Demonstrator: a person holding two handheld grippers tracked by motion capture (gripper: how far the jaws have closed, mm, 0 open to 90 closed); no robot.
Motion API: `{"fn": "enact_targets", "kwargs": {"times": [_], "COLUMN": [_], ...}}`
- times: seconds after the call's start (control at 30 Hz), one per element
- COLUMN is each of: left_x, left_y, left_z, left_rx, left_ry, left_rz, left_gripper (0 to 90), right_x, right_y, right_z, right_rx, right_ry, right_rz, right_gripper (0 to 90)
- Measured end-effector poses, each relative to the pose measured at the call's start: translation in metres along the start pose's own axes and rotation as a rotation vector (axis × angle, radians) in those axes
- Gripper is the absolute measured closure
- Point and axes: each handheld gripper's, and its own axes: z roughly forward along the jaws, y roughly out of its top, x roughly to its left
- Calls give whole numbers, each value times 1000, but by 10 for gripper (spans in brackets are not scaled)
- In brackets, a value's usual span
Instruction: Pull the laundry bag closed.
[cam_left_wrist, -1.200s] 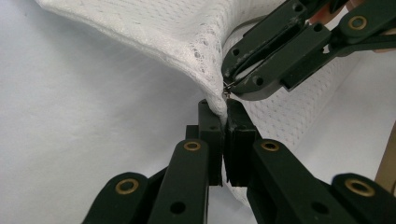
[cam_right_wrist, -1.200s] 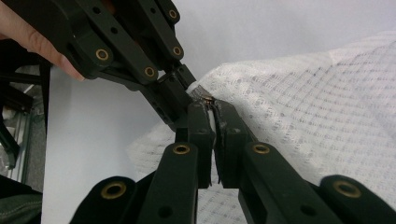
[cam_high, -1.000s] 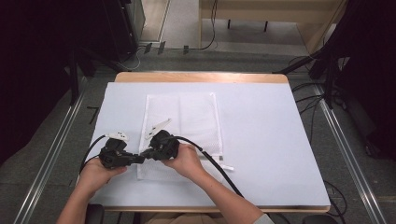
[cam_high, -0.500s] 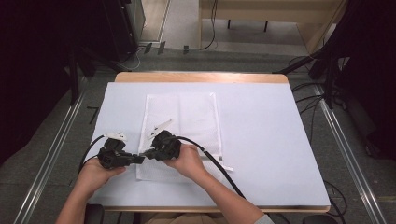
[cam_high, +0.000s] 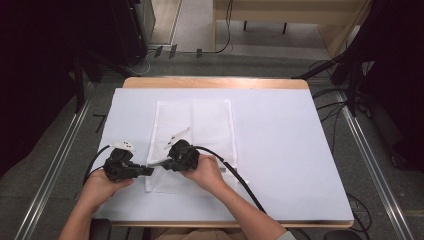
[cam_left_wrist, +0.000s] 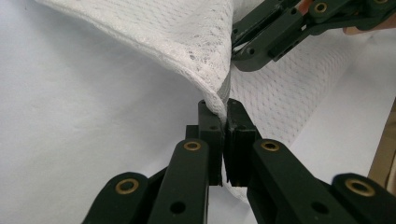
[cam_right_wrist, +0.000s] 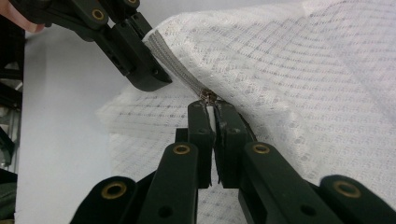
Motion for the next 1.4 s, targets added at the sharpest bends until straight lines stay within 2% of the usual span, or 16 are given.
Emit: {"fn": "enact_targets", "kwargs": {"times": [1.03,1.4], "left_x": [2,3], "left_y": [-2,-3], "left_z": [-3,-5], "left_rx": [-3,-12], "left_ry": [-19,-18], "left_rz": [-6,-18], "left_gripper": [879,878], "right_x": [-9,-14], "right_y": [-17,-23], "right_z": [-9,-19], "right_rx": [-12,-6], "right_ry": [-25,-45], "right_rz": [23,37], "right_gripper": [877,877]}}
